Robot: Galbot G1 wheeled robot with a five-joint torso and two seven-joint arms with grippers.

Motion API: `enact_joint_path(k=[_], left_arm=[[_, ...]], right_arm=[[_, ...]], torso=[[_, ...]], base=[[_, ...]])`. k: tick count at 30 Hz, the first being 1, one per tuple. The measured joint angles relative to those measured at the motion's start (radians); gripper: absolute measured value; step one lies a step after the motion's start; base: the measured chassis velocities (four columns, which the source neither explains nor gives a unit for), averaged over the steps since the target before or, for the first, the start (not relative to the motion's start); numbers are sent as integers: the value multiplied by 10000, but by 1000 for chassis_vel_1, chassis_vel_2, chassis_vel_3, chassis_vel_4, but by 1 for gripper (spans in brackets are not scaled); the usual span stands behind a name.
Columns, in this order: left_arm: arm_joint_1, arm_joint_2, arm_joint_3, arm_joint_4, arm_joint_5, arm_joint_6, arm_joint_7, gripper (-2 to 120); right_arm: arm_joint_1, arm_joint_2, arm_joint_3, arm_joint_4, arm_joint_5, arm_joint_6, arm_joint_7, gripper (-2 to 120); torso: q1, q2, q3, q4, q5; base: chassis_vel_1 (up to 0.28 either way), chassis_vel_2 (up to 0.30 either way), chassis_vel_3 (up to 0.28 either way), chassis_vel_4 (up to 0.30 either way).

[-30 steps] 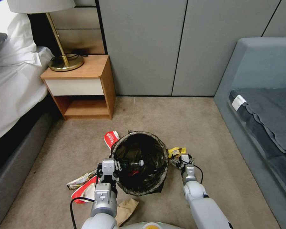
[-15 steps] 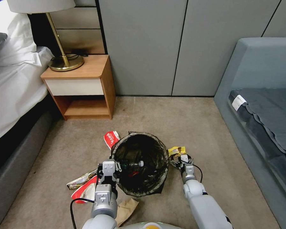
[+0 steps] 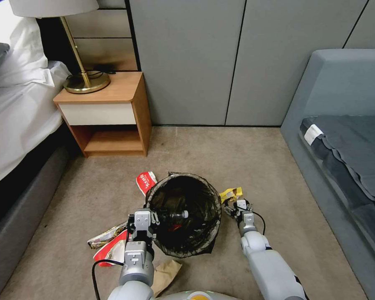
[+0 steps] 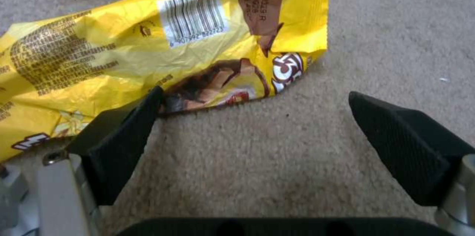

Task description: Pick up the trash bin, then pick up the garbage from the floor and place it into the trash bin.

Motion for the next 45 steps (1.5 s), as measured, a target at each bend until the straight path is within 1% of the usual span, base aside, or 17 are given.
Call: enact_joint_path(k=[8,11,15,19,20,22,23,25,30,31,32,33,36,39,41,44,45], left_arm=[[-2,6,3,0,-1,-4,0,0],[14,7,6,0,2,-11,0,0],[18,7,14,0,14,-17,0,0],[19,12,54,18,34,-21,0,0],[19,12,54,18,34,-21,0,0],[24,20,54,34,42,-23,-1,0],[24,20,54,34,42,-23,-1,0],[32,26,52,35,44,-25,-2,0],[45,33,49,36,45,-26,-4,0],[49,35,47,36,45,-26,-4,0],[49,35,47,36,45,-26,-4,0],[48,44,42,36,46,-26,-5,0],[43,47,40,36,46,-26,-5,0],[22,50,60,41,44,-26,-7,0],[20,50,68,43,44,-26,-7,0],[21,45,91,55,55,-26,-6,0],[21,45,91,55,55,-26,-6,0]], right_arm=[[130,-26,-11,24,-19,10,-12,90],[236,-25,-12,-151,-35,71,-13,79],[298,-23,-9,-264,-53,133,-25,71],[413,-27,-7,-384,-63,165,-77,51],[413,-27,-7,-384,-63,165,-77,51],[489,-25,-10,-462,-67,169,-105,41],[489,-25,-10,-462,-67,169,-105,41],[577,-16,-21,-543,-69,171,-138,29],[675,2,-34,-634,-83,176,-190,19],[745,22,-40,-677,-101,179,-205,10],[745,22,-40,-677,-101,179,-205,10],[766,51,-50,-633,-105,149,-198,0],[701,55,-53,-512,-111,110,-185,7],[376,60,-70,-158,-156,48,-171,26],[325,59,-71,-84,-160,36,-168,28],[73,48,-88,391,-142,-79,-155,43],[73,48,-88,391,-142,-79,-155,43]], torso=[[0,0,0,0,0],[0,0,0,0,0],[0,0,0,0,0],[0,0,0,0,0],[0,0,0,0,0],[0,0,0,0,0],[0,0,0,0,0],[0,0,0,0,0],[0,0,0,0,0],[0,0,0,0,0],[0,0,0,0,0],[0,0,0,0,0],[0,0,-1,1,-2],[0,0,0,0,-1],[0,0,0,0,-1],[0,0,0,-1,-1],[0,0,0,-1,-1]], base=[[0,0,0,0],[0,0,0,0],[0,0,0,0],[0,0,0,0],[0,0,0,0],[0,0,0,0],[0,0,0,0],[0,0,0,0],[0,0,0,0],[0,0,0,0],[0,0,0,0],[0,0,0,0],[0,0,0,0],[0,0,0,0],[0,0,0,0],[0,0,0,0],[0,0,0,0]])
